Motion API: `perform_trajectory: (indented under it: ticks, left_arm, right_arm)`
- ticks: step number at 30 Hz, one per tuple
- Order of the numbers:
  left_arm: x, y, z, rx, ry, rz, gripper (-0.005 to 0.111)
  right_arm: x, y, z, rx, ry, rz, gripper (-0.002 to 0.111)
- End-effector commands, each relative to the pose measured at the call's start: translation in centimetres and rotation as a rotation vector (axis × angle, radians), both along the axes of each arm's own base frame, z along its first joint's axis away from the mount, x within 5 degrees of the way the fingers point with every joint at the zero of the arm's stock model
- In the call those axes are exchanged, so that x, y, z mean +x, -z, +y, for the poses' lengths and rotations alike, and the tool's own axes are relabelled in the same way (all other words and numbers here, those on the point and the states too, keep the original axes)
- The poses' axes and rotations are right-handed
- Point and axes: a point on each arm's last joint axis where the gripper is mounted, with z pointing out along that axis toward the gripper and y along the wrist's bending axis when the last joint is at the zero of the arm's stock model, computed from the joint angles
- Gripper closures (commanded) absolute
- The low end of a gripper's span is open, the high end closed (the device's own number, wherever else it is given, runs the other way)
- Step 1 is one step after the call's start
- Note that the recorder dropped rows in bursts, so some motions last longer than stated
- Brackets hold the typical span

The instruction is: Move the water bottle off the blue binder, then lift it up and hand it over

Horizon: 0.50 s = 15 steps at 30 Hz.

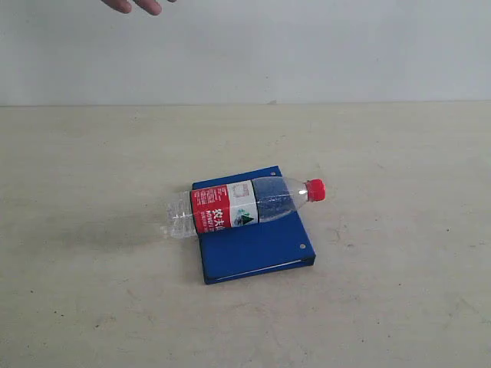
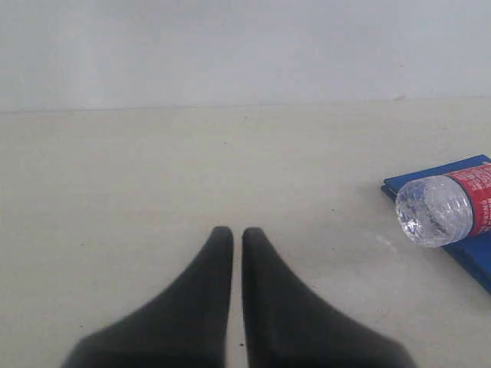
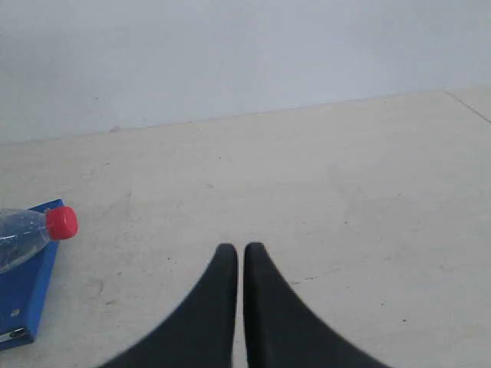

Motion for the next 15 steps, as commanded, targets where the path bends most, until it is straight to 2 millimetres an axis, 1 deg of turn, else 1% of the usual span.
perform_trajectory:
  ticks: [1, 3, 4, 7, 8, 9, 11, 12, 13, 14, 15]
  left_arm:
    - [0.0, 0.0, 0.0, 0.006, 0.000, -0.001, 0.102]
    - [0.0, 0.0, 0.0, 0.006, 0.000, -0.001, 0.102]
    - [0.0, 0.0, 0.0, 0.006, 0.000, -0.001, 0.102]
    - [0.0, 0.0, 0.0, 0.006, 0.000, -0.001, 0.102]
    - [0.0, 0.0, 0.0, 0.006, 0.000, -0.001, 0.102]
    - [0.0, 0.0, 0.0, 0.006, 0.000, -0.001, 0.102]
    - [0.0, 0.0, 0.0, 0.006, 0.000, -0.001, 0.102]
    - [0.0, 0.0, 0.0, 0.006, 0.000, -0.001, 0.102]
    - [0.0, 0.0, 0.0, 0.006, 0.000, -0.001, 0.102]
    - [0.0, 0.0, 0.0, 0.006, 0.000, -0.001, 0.102]
    - [0.0, 0.0, 0.0, 0.006, 0.000, -0.001, 0.102]
  right_arm:
    - [0.0, -0.1, 0.0, -0.013, 0.005, -0.016, 0.108]
    - [0.0, -0.1, -0.1, -0.013, 0.005, -0.010, 0.108]
    - [0.2, 0.0, -0.1, -0.045, 0.003, 0.011, 0.108]
    - [1.2, -0.3, -0.4, -0.112, 0.017, 0.011, 0.108]
    - [1.6, -0.5, -0.5, -0.022, 0.040, 0.003, 0.108]
    - [1.9, -0.7, -0.5, 0.107, 0.067, 0.004, 0.108]
    - [2.8, -1.6, -0.6, 0.567, 0.159, 0.021, 0.108]
    - [3.1, -1.6, -0.4, 0.759, 0.191, 0.063, 0.108]
    - [3.5, -1.8, 0.0, 0.847, 0.192, 0.148, 0.108]
    - [3.8, -1.9, 0.4, 0.845, 0.174, 0.221, 0.108]
    - [4.2, -2.3, 0.7, 0.791, 0.143, 0.281, 0.108]
